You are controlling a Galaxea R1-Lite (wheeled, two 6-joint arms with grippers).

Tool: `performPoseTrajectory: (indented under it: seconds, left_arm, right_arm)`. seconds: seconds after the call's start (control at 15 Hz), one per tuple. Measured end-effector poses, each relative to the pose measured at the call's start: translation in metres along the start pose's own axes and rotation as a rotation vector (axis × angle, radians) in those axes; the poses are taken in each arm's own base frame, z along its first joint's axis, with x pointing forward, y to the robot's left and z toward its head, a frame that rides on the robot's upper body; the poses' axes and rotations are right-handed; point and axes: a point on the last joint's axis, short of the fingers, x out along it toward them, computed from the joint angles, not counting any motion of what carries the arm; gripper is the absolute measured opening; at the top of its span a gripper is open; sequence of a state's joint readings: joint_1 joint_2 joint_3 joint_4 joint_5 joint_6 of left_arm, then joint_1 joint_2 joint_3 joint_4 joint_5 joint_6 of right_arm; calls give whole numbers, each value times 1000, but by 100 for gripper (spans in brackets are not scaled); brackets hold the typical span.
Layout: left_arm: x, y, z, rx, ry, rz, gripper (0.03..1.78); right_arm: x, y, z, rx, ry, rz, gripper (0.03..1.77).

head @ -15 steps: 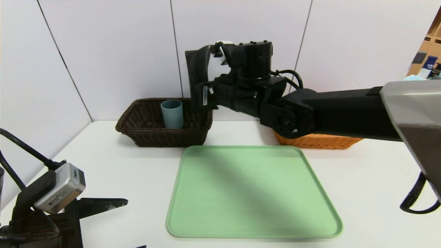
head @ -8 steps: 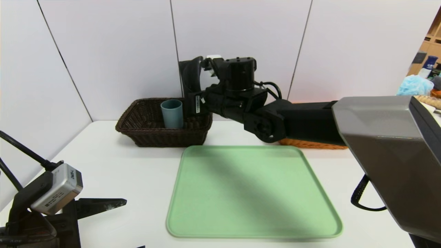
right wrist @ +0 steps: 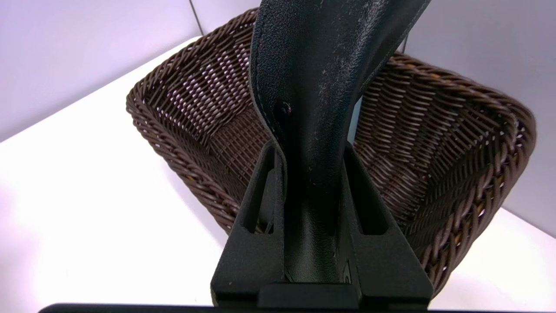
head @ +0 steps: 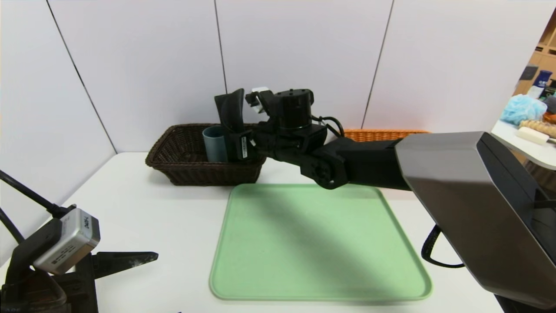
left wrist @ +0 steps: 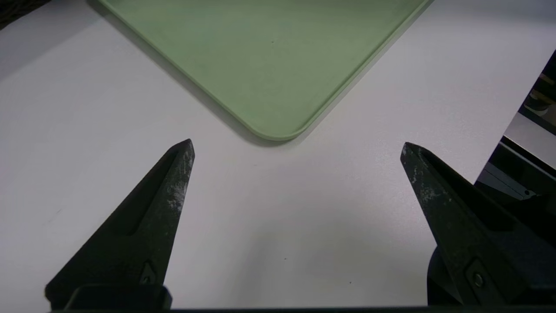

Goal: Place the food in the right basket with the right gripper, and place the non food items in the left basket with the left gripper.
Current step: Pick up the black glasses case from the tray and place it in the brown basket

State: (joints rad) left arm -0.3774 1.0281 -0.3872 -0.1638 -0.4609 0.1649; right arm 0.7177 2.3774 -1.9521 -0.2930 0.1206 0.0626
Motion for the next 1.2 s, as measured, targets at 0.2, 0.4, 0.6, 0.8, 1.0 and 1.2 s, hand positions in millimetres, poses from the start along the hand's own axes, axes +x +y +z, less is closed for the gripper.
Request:
performPoseTrajectory:
  seconds: [0.2, 0.4, 0.6, 0.8, 1.0, 1.2]
  left_arm:
    - [-1, -1, -1, -1, -4, 1, 169]
    - [-2, -1, -1, -1, -7, 0, 169]
    - [-2, -1, 0, 1, -12, 1, 169]
    - [-2, -1, 0, 0, -14, 1, 169]
    - [-2, -1, 0, 1, -16, 1, 169]
    - [-2, -1, 0, 1, -15, 1, 169]
  right_arm:
    - [2, -2, -4, 1, 5, 10, 35]
    - [2, -4, -4, 2, 6, 9, 35]
    - [3, -7, -1, -6, -38, 16, 35]
    - [2, -8, 2, -15, -57, 49, 35]
    - [2, -10, 1, -32, -57, 70, 35]
    - [5, -16, -1, -56, -86, 67, 35]
